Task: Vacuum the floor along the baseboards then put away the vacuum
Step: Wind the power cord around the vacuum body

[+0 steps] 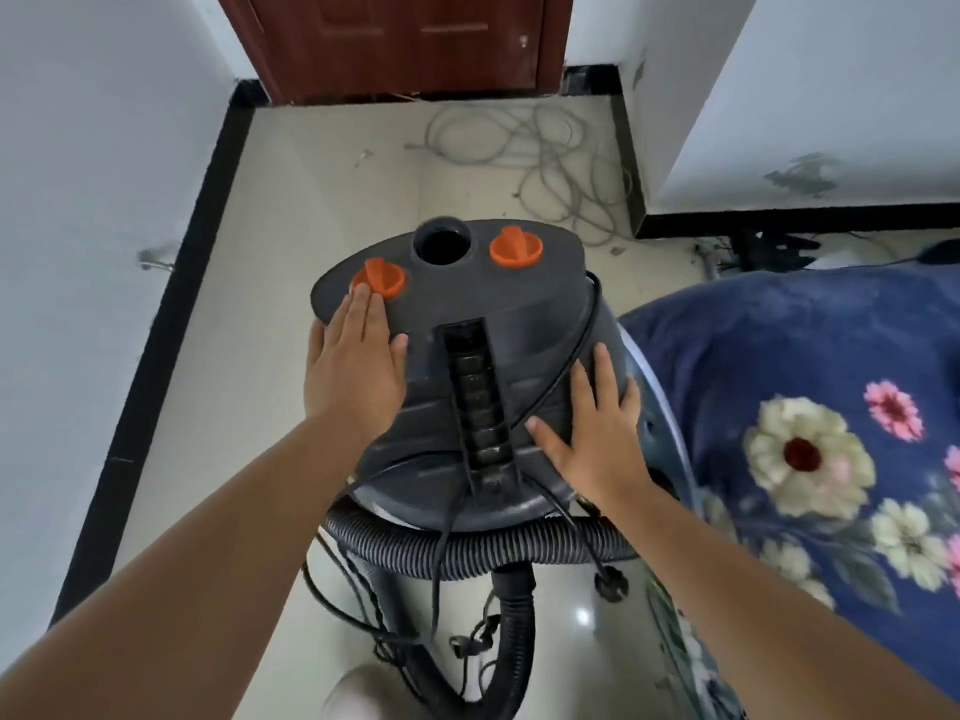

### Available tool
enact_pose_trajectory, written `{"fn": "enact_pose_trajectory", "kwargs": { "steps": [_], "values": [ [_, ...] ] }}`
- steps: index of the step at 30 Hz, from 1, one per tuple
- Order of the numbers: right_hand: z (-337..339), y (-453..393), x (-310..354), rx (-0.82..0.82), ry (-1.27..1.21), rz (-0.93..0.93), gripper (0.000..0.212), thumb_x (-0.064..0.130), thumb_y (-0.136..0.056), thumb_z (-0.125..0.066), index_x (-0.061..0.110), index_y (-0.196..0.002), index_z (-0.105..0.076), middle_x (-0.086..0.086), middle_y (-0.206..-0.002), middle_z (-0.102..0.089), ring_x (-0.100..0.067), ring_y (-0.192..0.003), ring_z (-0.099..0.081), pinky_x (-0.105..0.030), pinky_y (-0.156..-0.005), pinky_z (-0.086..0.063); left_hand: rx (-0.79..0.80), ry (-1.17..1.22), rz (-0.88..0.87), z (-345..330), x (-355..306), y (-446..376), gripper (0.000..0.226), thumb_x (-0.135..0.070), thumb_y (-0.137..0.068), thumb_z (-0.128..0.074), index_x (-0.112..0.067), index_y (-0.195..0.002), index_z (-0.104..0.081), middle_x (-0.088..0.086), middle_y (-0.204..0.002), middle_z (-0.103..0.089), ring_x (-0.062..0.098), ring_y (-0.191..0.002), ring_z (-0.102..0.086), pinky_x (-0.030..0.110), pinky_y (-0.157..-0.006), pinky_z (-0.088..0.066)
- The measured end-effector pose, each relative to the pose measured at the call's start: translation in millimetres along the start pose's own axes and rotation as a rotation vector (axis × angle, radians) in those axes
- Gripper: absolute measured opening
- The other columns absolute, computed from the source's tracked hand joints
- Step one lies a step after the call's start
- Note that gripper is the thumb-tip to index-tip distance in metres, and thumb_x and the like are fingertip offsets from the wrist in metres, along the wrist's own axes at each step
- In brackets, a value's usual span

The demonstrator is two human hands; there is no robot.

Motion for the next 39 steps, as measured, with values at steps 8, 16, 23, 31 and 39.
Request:
{"fn": "enact_pose_trajectory", "kwargs": {
  "steps": [8, 16, 23, 31, 39],
  "values": [
    [10, -70, 34, -0.181, -0.21, -0.46, 0.055, 0.029, -0.1, -0.028, -0.003, -0.145, -0.023, -0.021, -0.153, -0.02, -0.034, -0.142, -0.015, -0.042, -0.117, -0.008, 0.073, -0.134, -0.18, 30, 14, -102, 0.053, -0.028, -0.101, -0.022, -0.002, -0.146, -0.015, 0.011, -0.155, -0.013, 0.025, -0.141, -0.02, 0.037, -0.114, -0.013],
    [6, -114, 108, -0.393, -0.111, -0.593, 0.079, 0.049, -0.06, -0.071, -0.008, -0.109, -0.047, -0.029, -0.093, -0.06, -0.046, -0.078, -0.06, -0.056, -0.076, -0.049, 0.046, -0.312, -0.396, 58, 20, -161, 0.045, -0.034, -0.1, -0.027, -0.003, -0.13, -0.041, 0.013, -0.132, -0.045, 0.031, -0.109, -0.05, 0.035, -0.086, -0.037],
    [20, -175, 91, -0.392, -0.042, -0.496, 0.048, 0.025, -0.068, -0.063, -0.011, -0.1, -0.058, -0.025, -0.08, -0.062, -0.043, -0.063, -0.059, -0.048, -0.061, -0.052, 0.059, -0.165, -0.321, 69, 22, -213, 0.044, -0.035, -0.099, -0.035, -0.006, -0.131, -0.042, 0.012, -0.131, -0.044, 0.028, -0.113, -0.05, 0.035, -0.083, -0.042],
    [33, -264, 82, -0.265, 0.038, -0.337, 0.068, 0.007, -0.04, -0.093, -0.011, -0.099, -0.062, -0.023, -0.079, -0.063, -0.041, -0.059, -0.06, -0.045, -0.056, -0.053, 0.059, -0.114, -0.284, 87, 31, -285, 0.045, -0.041, -0.096, -0.037, -0.014, -0.131, -0.042, 0.009, -0.125, -0.051, 0.03, -0.107, -0.056, 0.031, -0.071, -0.039],
    [60, -378, 65, 0.011, 0.058, -0.229, 0.058, 0.027, -0.097, -0.044, 0.012, -0.146, -0.017, -0.01, -0.141, -0.031, -0.031, -0.131, -0.029, -0.036, -0.11, -0.02, -0.213, -0.02, -0.47, 118, 43, -374, 0.035, -0.023, -0.082, -0.066, 0.007, -0.1, -0.063, 0.025, -0.093, -0.064, 0.043, -0.085, -0.062, 0.046, -0.063, -0.053]
  ]
}}
Point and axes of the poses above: each hand's wrist, its own y-axis away from the middle knuckle, its own z-axis out of the back of the hand, x = y × z, the point moved 7 cm from there along -y, towards the middle knuckle
